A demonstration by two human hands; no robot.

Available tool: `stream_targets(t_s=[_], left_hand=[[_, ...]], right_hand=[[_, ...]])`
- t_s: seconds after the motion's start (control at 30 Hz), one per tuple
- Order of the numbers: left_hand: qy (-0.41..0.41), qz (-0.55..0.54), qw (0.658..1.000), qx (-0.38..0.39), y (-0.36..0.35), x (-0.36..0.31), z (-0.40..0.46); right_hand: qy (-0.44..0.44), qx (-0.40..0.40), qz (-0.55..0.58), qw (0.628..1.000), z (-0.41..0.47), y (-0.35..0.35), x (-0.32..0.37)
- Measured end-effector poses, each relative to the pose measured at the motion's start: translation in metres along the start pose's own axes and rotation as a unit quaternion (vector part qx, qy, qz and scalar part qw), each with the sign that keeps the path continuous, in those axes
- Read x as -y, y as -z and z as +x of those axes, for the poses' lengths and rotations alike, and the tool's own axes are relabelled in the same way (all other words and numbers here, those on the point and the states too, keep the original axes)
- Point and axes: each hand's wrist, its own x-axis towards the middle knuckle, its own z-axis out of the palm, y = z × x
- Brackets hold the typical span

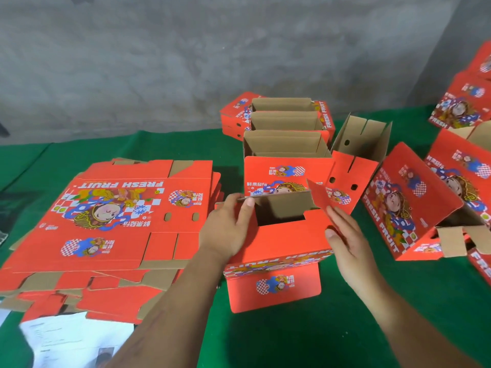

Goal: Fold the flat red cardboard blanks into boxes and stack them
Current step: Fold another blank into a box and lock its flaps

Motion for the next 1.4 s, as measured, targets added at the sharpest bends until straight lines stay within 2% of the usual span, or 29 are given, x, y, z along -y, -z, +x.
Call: stream_targets(t_s=[0.17,0.3,0.37,0.43,0.5,0.57,0.6,0.67,0.73,0.77,0.9,0.97,1.03,1.1,1.17,1.23,1.27,1.33,1.4], left_hand=[[0.071,-0.033,0.995,-0.067,0.005,0.000,-0.004],[0.174,0.028,0.976,-0.125,0.012,-0.012,0.011],[0.214,-0.073,0.971,-0.083,0.015,-0.014,0.017],[0.181,-0.211,0.960,-0.040,0.015,-0.011,0.012],[0.122,-0.237,0.964,-0.015,0.016,-0.008,0.002],[0.093,-0.212,0.972,0.046,0.014,0.006,-0.003],[0.082,-0.161,0.981,0.070,0.015,0.010,-0.006],[0.059,-0.039,0.993,0.098,0.016,0.019,-0.011],[0.096,-0.035,0.993,0.063,0.013,0.017,-0.020],[0.108,-0.024,0.993,0.038,0.009,0.013,-0.025],[0.095,0.086,0.991,-0.026,-0.003,0.014,-0.043],[0.085,0.079,0.992,-0.055,-0.004,0.028,-0.051],[0.090,0.012,0.990,-0.109,-0.007,0.040,-0.060],[0.107,-0.063,0.979,-0.163,-0.014,0.045,-0.067],[0.130,-0.128,0.968,-0.174,-0.019,0.046,-0.069],[0.205,-0.244,0.937,-0.143,-0.016,0.046,-0.067],[0.253,-0.309,0.910,-0.114,-0.013,0.044,-0.065],[0.323,-0.411,0.852,-0.034,-0.008,0.034,-0.064],[0.356,-0.463,0.812,0.007,-0.001,0.018,-0.066]], right_hand=[[0.016,-0.043,-0.024,0.999,-0.001,-0.010,0.000],[0.053,-0.037,-0.065,0.996,-0.013,-0.018,-0.010],[0.046,-0.031,-0.052,0.997,-0.018,-0.018,-0.014],[0.020,-0.046,-0.024,0.998,-0.015,-0.015,-0.008],[-0.005,-0.063,-0.019,0.998,0.000,-0.011,0.004],[-0.043,-0.078,0.004,0.996,0.014,-0.006,0.019],[-0.076,-0.069,0.031,0.994,0.017,-0.007,0.026],[-0.128,-0.004,0.041,0.991,0.019,-0.010,0.029],[-0.166,0.060,-0.085,0.981,0.019,-0.014,0.027],[-0.177,0.060,-0.133,0.973,0.019,-0.017,0.028],[-0.177,0.001,-0.198,0.964,0.014,-0.030,0.024],[-0.174,-0.005,-0.214,0.961,0.005,-0.034,0.018],[-0.179,-0.013,-0.224,0.958,-0.003,-0.037,0.016],[-0.182,-0.021,-0.245,0.952,-0.007,-0.041,0.016],[-0.187,-0.023,-0.256,0.948,-0.007,-0.043,0.019],[-0.195,-0.012,-0.247,0.949,-0.007,-0.041,0.020],[-0.200,-0.004,-0.227,0.953,-0.007,-0.039,0.020],[-0.214,0.003,-0.141,0.967,-0.008,-0.032,0.020],[-0.231,-0.010,-0.044,0.972,-0.006,-0.020,0.022]])
